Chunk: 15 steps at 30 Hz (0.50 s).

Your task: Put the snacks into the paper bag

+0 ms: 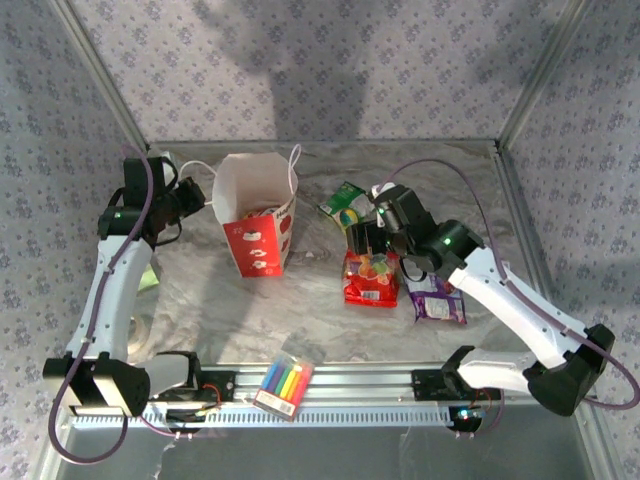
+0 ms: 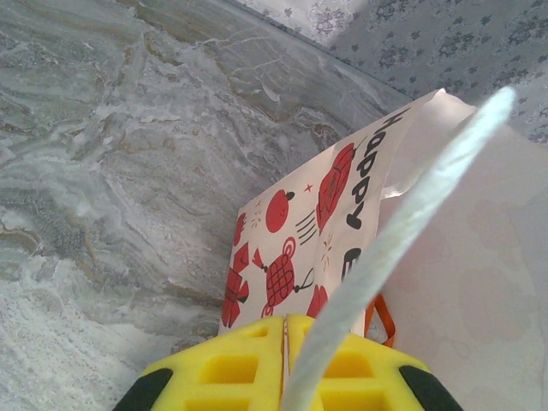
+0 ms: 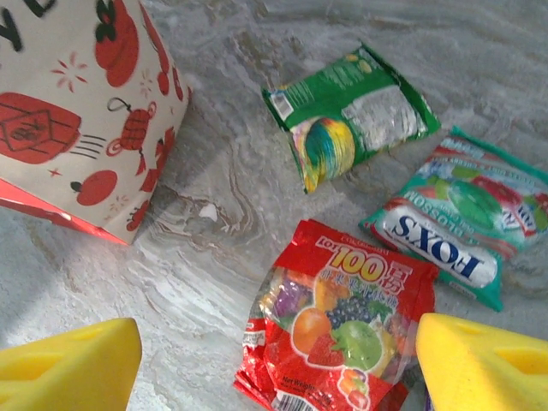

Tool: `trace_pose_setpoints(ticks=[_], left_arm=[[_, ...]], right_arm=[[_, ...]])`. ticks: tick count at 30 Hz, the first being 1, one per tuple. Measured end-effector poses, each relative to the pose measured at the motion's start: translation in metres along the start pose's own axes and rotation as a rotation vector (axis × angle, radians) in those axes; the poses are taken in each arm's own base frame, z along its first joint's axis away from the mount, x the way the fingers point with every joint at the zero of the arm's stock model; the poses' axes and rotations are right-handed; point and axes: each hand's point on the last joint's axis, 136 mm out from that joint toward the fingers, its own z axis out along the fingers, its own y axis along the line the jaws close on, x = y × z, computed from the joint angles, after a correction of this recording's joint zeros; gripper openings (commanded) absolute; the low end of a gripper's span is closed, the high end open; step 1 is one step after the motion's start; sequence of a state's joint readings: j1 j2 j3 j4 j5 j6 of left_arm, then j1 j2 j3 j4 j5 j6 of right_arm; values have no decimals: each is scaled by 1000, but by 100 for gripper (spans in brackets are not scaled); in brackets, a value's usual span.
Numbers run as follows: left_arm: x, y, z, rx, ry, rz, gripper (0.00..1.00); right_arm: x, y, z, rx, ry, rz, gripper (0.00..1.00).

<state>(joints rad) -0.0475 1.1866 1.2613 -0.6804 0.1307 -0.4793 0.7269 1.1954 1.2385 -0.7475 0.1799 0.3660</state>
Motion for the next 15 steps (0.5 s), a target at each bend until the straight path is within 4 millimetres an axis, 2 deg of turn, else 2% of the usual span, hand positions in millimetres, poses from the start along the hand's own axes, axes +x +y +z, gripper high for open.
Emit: trace_pose_setpoints(ticks=[7,15], left_arm=[[0,1,0,-4,-2,0,9],[0,1,0,-4,-2,0,9]], right_arm=[[20,-7,15,6,72,45,87],[54,-26,37,52,182,123,88]])
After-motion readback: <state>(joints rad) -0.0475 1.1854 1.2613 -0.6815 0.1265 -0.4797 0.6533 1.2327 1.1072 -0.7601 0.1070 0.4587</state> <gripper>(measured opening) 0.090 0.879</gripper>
